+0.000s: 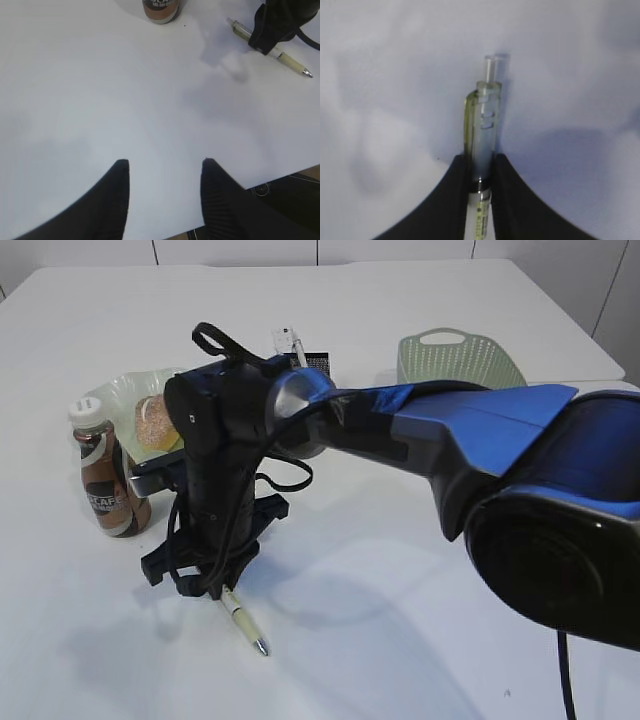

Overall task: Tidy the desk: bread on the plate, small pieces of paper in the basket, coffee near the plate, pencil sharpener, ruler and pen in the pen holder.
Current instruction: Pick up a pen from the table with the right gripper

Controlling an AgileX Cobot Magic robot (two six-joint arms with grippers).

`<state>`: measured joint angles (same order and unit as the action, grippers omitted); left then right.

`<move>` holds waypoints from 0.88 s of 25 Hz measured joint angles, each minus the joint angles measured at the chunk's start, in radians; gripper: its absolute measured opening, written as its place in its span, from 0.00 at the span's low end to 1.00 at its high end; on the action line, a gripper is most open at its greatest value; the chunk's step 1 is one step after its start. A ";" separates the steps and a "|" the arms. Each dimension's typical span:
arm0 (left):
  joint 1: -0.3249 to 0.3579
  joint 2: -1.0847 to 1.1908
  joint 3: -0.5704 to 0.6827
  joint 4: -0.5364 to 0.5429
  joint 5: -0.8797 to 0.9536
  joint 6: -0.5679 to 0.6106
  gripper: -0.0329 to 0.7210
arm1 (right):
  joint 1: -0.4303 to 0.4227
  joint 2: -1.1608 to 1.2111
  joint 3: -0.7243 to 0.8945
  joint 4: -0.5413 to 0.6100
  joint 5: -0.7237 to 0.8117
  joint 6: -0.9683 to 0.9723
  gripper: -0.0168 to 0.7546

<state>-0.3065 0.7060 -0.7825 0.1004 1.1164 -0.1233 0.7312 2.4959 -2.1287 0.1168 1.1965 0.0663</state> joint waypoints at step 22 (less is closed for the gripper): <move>0.000 0.000 0.000 0.006 -0.008 0.000 0.48 | 0.006 -0.058 -0.119 -0.117 0.027 -0.001 0.17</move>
<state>-0.3065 0.7060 -0.7825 0.1061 1.1085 -0.1233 0.7375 2.4375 -2.2473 0.0000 1.2238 0.0656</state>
